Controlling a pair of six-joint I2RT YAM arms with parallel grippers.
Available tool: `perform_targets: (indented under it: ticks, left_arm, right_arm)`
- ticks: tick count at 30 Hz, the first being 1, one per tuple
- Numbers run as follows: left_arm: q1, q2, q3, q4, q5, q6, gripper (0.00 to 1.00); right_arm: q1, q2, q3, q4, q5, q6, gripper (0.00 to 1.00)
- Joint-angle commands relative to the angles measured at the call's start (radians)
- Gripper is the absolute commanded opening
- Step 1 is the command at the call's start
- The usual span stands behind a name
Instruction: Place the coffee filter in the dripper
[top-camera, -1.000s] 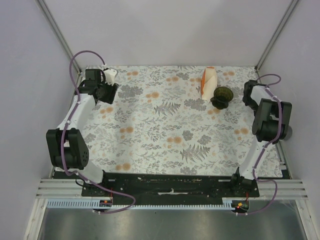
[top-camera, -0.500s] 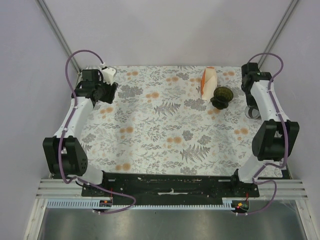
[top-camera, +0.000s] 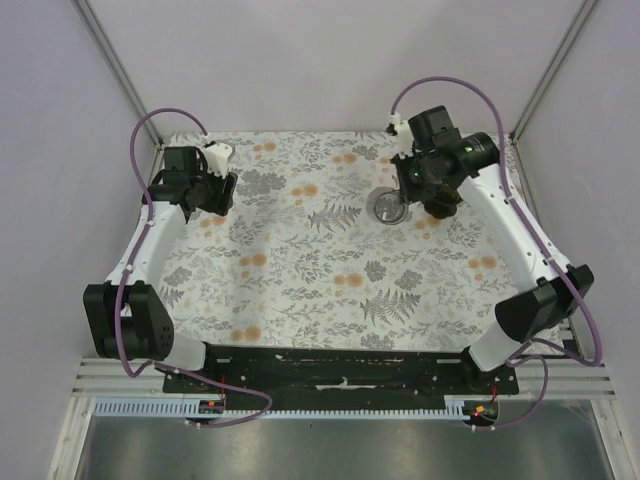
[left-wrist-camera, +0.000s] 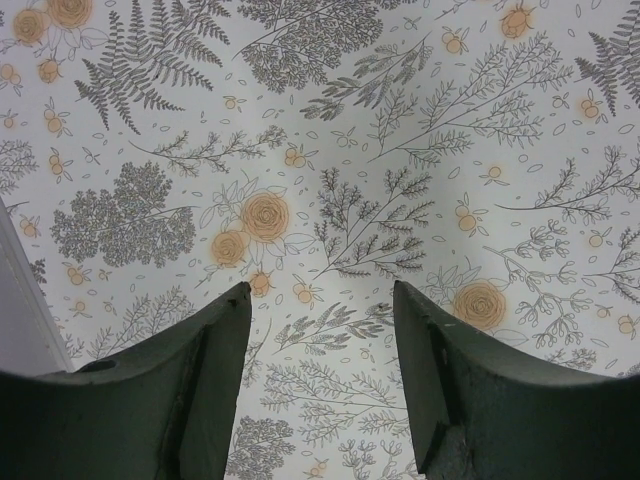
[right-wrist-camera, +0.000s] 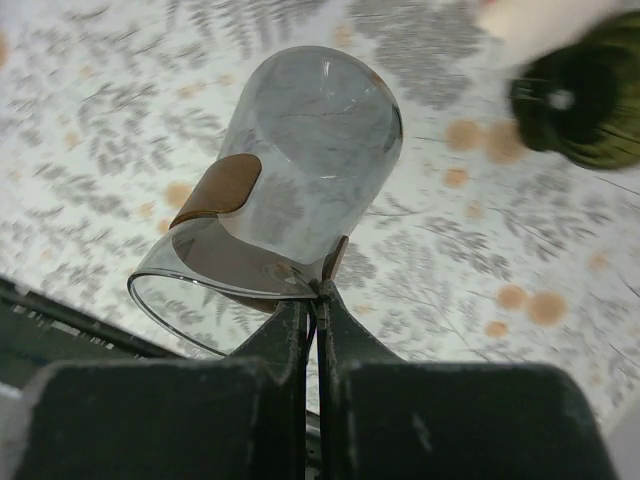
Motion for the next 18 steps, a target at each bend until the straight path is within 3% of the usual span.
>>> perform_targets:
  ticks: [1, 6, 16, 18]
  left_arm:
    - [0.004, -0.049, -0.013, -0.008, 0.034, -0.043, 0.65]
    - [0.004, -0.072, -0.031, -0.014, 0.036, -0.048, 0.65]
    - [0.004, -0.081, -0.034, -0.020, 0.031, -0.054, 0.65]
    - [0.004, -0.077, -0.033, -0.020, 0.036, -0.055, 0.65]
  right_arm:
    - [0.092, 0.105, 0.006, 0.033, -0.211, 0.004, 0.00]
    - [0.139, 0.236, 0.000, 0.111, -0.357, 0.025, 0.00]
    - [0.152, 0.426, 0.064, 0.155, -0.285, 0.119, 0.00]
    - [0.152, 0.454, 0.082, 0.158, -0.291, 0.136, 0.13]
